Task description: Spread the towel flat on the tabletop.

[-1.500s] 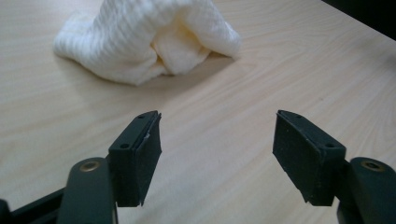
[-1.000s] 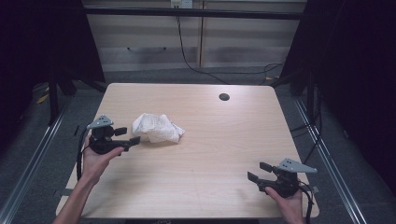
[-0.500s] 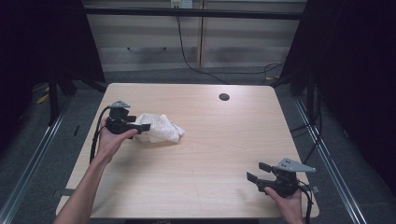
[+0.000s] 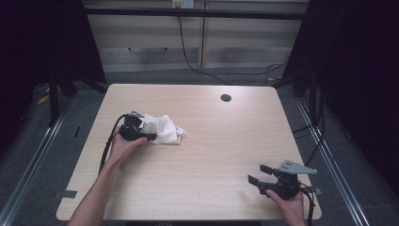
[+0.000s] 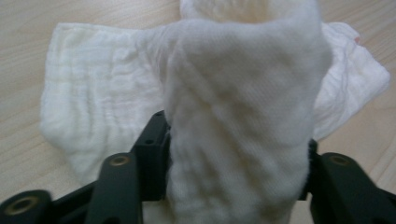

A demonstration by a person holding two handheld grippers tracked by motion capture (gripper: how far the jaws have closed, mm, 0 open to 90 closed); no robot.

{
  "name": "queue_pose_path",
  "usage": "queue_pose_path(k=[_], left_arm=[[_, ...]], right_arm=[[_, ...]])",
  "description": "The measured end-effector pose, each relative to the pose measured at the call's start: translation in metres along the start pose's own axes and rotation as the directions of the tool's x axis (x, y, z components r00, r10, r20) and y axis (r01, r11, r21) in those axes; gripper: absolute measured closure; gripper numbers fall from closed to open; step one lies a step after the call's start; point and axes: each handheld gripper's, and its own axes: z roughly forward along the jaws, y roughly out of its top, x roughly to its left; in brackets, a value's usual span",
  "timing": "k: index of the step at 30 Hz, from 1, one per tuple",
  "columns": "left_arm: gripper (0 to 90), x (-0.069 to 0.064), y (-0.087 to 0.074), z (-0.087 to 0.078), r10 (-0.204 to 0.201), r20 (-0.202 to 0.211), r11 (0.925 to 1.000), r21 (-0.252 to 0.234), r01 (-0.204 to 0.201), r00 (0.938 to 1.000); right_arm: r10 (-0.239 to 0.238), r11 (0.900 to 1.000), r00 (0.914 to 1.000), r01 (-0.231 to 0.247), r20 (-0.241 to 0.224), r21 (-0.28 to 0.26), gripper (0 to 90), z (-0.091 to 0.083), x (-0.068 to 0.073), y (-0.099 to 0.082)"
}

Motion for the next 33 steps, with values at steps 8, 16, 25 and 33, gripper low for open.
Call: queue_pose_path(k=[8,16,25,33], left_arm=[[69.7,-0.007,-0.008,0.0,0.0,0.026,0.9993,-0.039,0.001,0.9996],[72.4,-0.023,-0.024,-0.008,0.025,0.083,0.9978,-0.064,-0.02,0.9963],[72.7,-0.057,-0.038,-0.012,0.081,0.141,0.995,-0.07,-0.072,0.9867],[72.7,-0.082,-0.047,-0.015,0.116,0.188,0.9925,-0.061,-0.106,0.9752]], right_arm=[[-0.004,0.9998,1.0,0.004,-0.006,0.022,28.8,0.002,0.002,0.0],[-0.007,0.9997,0.9999,0.008,-0.012,0.025,28.6,0.003,0.002,0.0],[0.0,0.9995,1.0,0.001,-0.01,0.032,28.8,0.003,0.002,0.0],[-0.001,0.9993,0.9999,0.002,-0.011,0.038,28.9,0.003,0.002,0.0]])
